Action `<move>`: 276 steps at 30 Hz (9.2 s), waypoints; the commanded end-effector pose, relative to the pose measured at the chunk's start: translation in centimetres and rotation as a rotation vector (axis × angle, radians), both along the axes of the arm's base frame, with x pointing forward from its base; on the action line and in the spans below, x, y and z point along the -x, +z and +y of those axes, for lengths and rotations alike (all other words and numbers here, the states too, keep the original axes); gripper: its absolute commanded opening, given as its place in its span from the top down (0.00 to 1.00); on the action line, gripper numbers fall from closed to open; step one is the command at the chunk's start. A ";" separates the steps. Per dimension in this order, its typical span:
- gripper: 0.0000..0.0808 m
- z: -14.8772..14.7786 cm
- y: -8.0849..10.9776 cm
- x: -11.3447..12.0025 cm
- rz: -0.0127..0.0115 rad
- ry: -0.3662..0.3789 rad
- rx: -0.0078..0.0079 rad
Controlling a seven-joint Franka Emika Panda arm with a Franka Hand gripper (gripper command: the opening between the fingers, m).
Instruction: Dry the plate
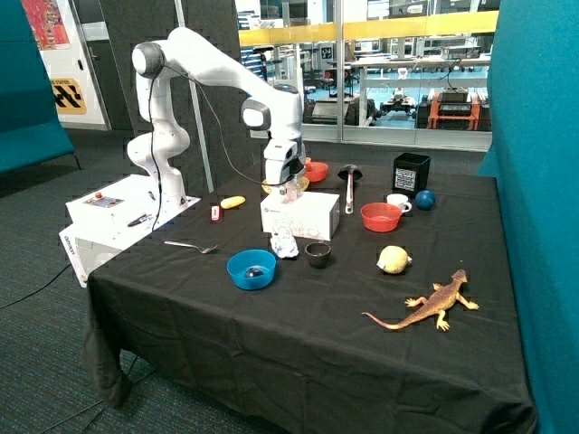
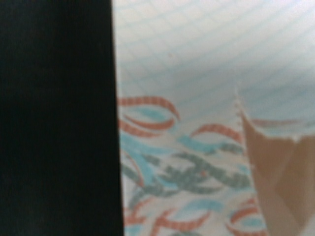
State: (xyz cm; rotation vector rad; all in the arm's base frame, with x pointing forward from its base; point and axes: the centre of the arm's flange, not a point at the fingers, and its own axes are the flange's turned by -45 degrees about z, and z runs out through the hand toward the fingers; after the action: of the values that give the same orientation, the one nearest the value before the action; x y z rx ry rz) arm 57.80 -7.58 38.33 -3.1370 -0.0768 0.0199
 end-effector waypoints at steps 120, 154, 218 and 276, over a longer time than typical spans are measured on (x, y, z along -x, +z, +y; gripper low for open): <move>1.00 20.7 5.2 9.4 -0.0134 0.655 -0.0010; 1.00 21.9 -0.2 16.3 -0.0134 0.821 -0.0022; 1.00 19.2 -7.2 10.8 -0.0134 0.588 -0.0006; 1.00 30.6 -7.4 17.6 -0.0134 0.802 -0.0020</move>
State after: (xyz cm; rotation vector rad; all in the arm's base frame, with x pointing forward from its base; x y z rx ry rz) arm 42.53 23.55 30.70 -2.8878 -1.2734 0.0284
